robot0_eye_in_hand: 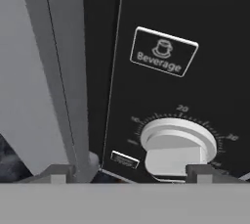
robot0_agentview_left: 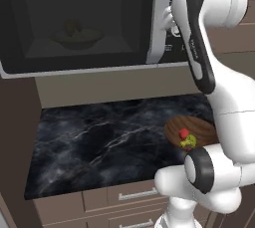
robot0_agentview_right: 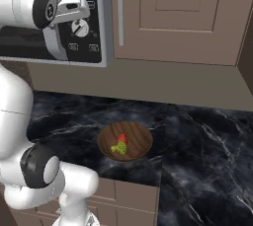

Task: Place the bowl containing the garlic and potato in the microwave. Close the microwave door and press the start button to microwave the meal.

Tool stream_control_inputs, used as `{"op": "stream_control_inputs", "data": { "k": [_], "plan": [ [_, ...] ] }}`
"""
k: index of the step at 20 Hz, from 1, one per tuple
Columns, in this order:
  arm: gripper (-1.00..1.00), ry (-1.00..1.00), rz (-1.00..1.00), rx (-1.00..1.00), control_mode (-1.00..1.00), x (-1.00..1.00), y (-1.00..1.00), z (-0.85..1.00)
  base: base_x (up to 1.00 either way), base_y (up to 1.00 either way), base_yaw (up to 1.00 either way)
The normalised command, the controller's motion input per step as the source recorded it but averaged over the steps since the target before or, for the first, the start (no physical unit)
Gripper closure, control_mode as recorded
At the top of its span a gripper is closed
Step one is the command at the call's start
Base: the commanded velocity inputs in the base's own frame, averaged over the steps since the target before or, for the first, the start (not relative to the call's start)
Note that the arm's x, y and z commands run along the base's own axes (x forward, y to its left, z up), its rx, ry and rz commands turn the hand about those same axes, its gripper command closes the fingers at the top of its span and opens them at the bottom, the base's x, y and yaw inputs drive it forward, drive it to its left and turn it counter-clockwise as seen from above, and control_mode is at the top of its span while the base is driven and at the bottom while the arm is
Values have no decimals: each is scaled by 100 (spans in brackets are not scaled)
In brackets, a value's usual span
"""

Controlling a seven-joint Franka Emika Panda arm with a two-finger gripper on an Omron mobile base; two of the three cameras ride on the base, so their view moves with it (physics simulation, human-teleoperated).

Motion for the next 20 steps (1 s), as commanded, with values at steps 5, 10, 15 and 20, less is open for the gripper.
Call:
{"op": "stream_control_inputs", "data": {
  "k": [5, 10, 15, 20],
  "plan": [
    [-100, -57, -8, -2, -100, 100, 92, -63, 0, 0, 0],
    [-100, -63, -15, -1, -100, 30, 44, -72, 0, 0, 0],
    [-100, -44, -4, -1, -100, -84, -3, -26, 0, 0, 0],
    [-100, -19, 3, 0, -100, -98, -46, 0, 0, 0, 0]
  ]
}}
